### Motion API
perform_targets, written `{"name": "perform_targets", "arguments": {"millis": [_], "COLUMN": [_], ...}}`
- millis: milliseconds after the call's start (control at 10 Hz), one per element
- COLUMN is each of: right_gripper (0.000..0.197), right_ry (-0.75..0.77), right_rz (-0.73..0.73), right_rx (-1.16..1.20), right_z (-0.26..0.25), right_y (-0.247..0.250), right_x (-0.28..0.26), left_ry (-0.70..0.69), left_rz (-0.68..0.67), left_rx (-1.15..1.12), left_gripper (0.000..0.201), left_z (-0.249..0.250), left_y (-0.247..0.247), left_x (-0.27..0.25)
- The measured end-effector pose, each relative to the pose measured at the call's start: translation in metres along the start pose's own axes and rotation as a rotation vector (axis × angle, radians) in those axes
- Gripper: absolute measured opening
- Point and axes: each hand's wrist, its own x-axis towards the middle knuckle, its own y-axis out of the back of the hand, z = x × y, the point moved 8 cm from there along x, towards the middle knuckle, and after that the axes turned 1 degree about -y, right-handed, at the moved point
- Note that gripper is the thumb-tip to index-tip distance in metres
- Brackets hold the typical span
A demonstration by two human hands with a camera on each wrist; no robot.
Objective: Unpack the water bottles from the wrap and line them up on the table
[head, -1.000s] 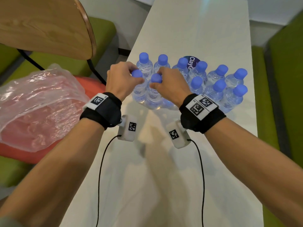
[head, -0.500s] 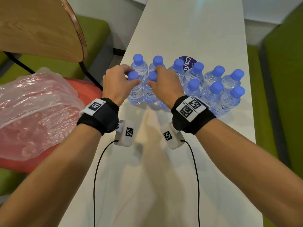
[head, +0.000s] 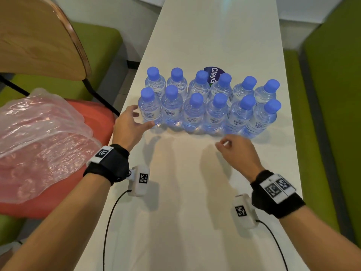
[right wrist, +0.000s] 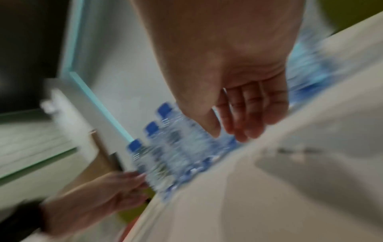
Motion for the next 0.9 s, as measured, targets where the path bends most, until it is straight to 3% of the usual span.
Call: {"name": "perform_targets", "arguments": {"millis": [100, 200, 300, 400, 600, 800, 900], "right_gripper": [0.03, 0.061, 0.075, 0.07, 0.048, 0.062, 0.055], "right_ry": [-0.226, -0.327, -0.262, -0.165, -0.14, -0.158, -0.107], "right_rz": [0.036, 0.121, 0.127, 0.153, 0.179, 0.151, 0.124], "right_rx": [0.097, 0.169, 0.239, 0.217, 0.178, 0.137, 0.146], "right_z": [0.078, 0.114, 0.111, 0.099, 0.089, 0.089, 0.075], "right_y": [0.017, 0.046, 0.059, 0.06, 0.053, 0.053, 0.054], "right_x": [0.0, 0.004, 0.017, 0.029, 0.034, 0.015, -0.011], "left_ry": [0.0, 0.004, 0.007, 0.006, 0.004, 0.028, 0.006], "left_rz": [0.0, 0.032, 0.049, 0.05, 0.031, -0.01, -0.057], "left_rx": [-0.044, -0.067, -0.058, -0.065, -0.084, -0.141, -0.081], "left_gripper": [0.064, 0.054, 0.051, 0.049, 0.051, 0.065, 0.052], "left_z": [0.002, 0.003, 0.003, 0.003, 0.004, -0.003, -0.008], "left_y": [-0.006, -0.01, -0.011, -0.01, -0.009, -0.005, -0.005], "left_x": [0.003, 0.008, 0.013, 0.015, 0.012, -0.016, -0.063]}}
